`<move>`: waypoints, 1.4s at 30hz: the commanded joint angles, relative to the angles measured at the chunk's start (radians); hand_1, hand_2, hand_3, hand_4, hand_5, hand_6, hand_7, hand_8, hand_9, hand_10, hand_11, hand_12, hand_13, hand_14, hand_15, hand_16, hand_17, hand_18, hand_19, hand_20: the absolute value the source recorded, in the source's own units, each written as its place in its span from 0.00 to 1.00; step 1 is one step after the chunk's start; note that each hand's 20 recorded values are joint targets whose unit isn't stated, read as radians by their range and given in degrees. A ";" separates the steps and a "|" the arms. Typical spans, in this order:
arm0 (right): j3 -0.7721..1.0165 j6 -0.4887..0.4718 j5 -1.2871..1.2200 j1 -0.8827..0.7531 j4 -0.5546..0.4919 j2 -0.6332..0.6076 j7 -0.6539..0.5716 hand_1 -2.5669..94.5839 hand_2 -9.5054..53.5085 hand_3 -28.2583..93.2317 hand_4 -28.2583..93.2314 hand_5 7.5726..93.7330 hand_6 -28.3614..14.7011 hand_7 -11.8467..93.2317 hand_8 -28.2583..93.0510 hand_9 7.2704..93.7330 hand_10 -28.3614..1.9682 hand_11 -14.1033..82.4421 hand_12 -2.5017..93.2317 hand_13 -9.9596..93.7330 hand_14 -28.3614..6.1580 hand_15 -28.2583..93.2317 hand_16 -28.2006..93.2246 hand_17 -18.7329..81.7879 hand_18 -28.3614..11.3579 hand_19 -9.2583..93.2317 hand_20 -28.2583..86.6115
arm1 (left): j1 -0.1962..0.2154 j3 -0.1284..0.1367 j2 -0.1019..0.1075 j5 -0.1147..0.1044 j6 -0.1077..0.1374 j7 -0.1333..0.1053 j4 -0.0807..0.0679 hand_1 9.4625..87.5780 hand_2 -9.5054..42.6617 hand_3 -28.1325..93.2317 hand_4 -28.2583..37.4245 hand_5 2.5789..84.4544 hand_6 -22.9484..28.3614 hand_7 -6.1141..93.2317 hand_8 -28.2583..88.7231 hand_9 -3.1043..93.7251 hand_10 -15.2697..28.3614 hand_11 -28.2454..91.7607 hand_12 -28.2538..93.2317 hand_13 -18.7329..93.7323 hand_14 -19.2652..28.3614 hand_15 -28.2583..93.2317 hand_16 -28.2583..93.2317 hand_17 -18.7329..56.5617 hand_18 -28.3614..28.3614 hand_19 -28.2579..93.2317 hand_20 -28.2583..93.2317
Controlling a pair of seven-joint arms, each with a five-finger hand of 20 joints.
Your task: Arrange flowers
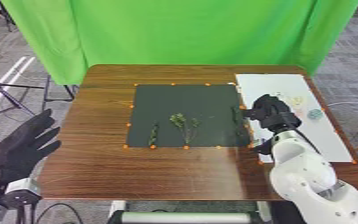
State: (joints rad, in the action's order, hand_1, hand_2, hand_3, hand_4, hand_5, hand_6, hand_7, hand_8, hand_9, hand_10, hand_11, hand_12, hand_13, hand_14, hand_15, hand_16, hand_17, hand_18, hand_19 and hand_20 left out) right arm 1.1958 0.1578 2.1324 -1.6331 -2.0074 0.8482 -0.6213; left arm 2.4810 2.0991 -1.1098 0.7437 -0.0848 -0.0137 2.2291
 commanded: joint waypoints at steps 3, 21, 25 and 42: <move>-0.109 -0.277 0.171 0.145 0.073 0.010 -0.175 0.20 0.00 0.83 0.00 0.68 0.58 0.59 0.13 0.72 0.51 0.79 0.55 0.73 0.47 0.91 0.56 0.48 0.12 0.99 0.75 | 0.008 0.001 -0.006 -0.004 -0.004 0.004 0.001 0.18 0.12 0.80 0.00 0.23 0.46 0.24 0.16 0.20 0.55 0.32 0.41 0.27 0.64 0.33 0.31 0.07 0.83 0.52 0.31; -0.300 -0.450 0.189 0.275 0.189 0.077 -0.152 0.29 0.00 0.63 0.00 0.64 0.55 0.56 0.13 0.68 0.48 0.78 0.54 0.70 0.45 0.90 0.54 0.47 0.11 0.97 0.75 | 0.009 0.000 -0.007 -0.004 -0.004 0.010 0.002 0.18 0.12 0.80 0.01 0.23 0.46 0.24 0.16 0.21 0.55 0.32 0.41 0.28 0.64 0.34 0.31 0.07 0.83 0.52 0.31; -0.333 -0.445 0.186 0.271 0.201 0.085 -0.124 0.30 0.00 0.87 0.00 0.68 0.60 0.59 0.13 0.73 0.52 0.79 0.53 0.73 0.49 0.90 0.54 0.49 0.11 0.98 0.74 | 0.006 -0.001 -0.009 -0.003 -0.008 0.014 0.001 0.18 0.13 0.80 0.01 0.23 0.46 0.23 0.16 0.21 0.55 0.32 0.41 0.28 0.64 0.34 0.31 0.07 0.83 0.52 0.31; -0.314 -0.374 0.122 0.195 0.168 0.111 -0.053 0.50 0.00 0.90 0.02 0.77 0.65 0.58 0.38 0.83 0.62 0.80 0.54 0.80 0.55 0.90 0.55 0.53 0.13 1.00 0.75 | 0.003 -0.001 -0.010 -0.003 -0.008 0.018 -0.001 0.18 0.13 0.80 0.01 0.23 0.46 0.23 0.17 0.21 0.55 0.32 0.41 0.28 0.64 0.33 0.31 0.07 0.83 0.52 0.31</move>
State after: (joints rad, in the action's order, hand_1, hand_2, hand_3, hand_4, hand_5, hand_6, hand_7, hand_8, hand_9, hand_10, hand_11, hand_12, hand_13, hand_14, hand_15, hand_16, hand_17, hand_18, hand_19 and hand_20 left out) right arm 0.8884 -0.2157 2.3216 -1.3727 -1.8317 0.9354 -0.6846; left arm 2.4799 2.0980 -1.1127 0.7430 -0.0849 -0.0048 2.2285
